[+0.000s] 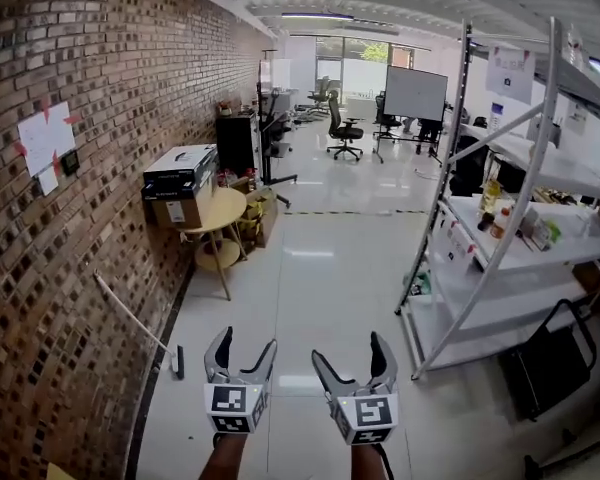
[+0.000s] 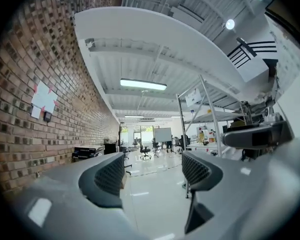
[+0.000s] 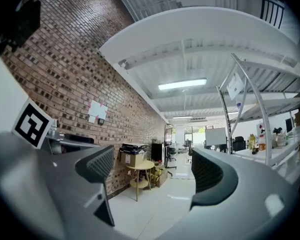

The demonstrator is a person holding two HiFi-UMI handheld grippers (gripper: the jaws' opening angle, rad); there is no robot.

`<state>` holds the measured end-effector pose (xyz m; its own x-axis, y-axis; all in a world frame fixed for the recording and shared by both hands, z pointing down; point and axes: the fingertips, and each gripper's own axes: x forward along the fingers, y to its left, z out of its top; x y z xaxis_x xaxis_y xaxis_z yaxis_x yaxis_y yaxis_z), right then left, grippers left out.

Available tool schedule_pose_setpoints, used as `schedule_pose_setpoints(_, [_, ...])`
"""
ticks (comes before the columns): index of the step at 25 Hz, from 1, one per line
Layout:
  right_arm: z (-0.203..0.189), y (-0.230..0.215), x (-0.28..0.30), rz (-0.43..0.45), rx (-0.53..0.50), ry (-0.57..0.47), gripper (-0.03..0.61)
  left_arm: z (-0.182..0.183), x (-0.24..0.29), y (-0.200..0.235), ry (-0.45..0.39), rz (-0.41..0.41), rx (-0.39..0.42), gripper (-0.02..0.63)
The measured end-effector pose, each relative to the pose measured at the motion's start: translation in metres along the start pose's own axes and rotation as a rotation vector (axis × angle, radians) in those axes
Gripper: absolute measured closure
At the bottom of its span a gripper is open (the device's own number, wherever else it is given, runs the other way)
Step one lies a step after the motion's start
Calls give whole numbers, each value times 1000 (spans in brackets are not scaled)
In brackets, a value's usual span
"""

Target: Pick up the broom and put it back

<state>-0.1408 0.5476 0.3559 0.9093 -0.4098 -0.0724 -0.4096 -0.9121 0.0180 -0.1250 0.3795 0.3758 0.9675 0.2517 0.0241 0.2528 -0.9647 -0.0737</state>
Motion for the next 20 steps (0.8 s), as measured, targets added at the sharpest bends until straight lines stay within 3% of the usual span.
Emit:
schedule_pose_setpoints(3, [-25, -22, 24, 14, 36, 53, 97, -18, 39, -7, 51, -9, 0, 249])
schedule_pose_setpoints(11, [-53, -93, 127, -22, 29, 88, 97, -31, 171, 2, 50, -75, -29, 249])
schedule_pose_setpoints(17, [-12, -149, 248, -57, -42, 19, 97, 18, 291, 72, -100, -4, -42, 249])
schedule_pose_setpoints(20, [4, -155, 298, -51, -62, -25, 98, 32, 330, 94, -151, 16, -17, 249])
